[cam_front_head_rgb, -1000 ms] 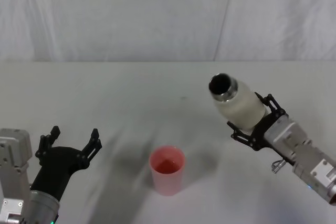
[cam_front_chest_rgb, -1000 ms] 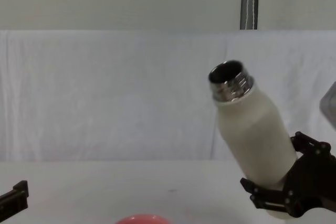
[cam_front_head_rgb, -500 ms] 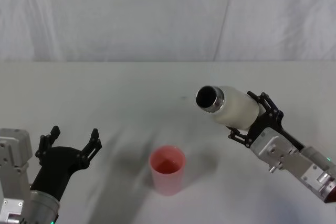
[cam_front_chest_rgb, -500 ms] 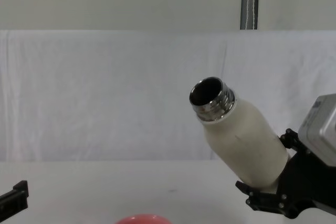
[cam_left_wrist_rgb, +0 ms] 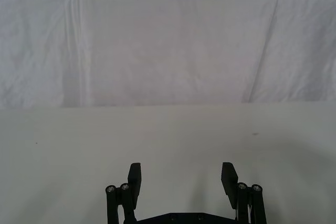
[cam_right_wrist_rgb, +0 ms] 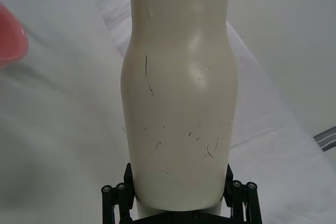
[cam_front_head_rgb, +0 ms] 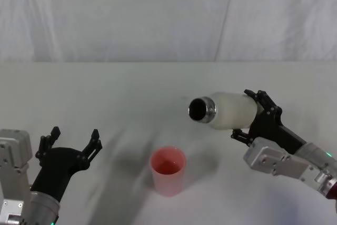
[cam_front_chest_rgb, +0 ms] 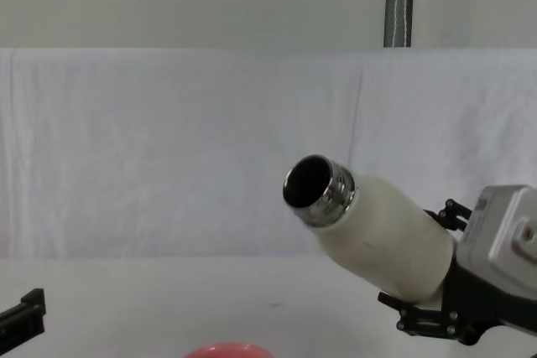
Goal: Grasp the thermos with one hand and pour water into the cup lid.
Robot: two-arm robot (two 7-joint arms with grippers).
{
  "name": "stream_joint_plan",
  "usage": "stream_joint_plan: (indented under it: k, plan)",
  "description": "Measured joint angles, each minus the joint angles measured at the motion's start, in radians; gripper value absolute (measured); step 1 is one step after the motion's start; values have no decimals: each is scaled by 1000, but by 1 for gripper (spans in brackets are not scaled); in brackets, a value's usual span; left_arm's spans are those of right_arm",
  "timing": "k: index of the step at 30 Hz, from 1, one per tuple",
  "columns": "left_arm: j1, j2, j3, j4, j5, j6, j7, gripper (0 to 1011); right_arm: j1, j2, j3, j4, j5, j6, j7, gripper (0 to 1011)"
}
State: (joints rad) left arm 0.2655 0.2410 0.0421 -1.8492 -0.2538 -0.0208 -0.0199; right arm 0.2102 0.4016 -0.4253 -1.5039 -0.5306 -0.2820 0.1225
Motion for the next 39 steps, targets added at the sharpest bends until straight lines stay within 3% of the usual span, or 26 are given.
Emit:
stream_joint_plan:
  k: [12,39]
  plan:
    - [0,0,0,0,0,0,0,1001,16,14,-36,16,-108,6,-66,958]
    - [0,0,0,0,0,0,0,1001,50,18,-92,58,-227,33,-148,958]
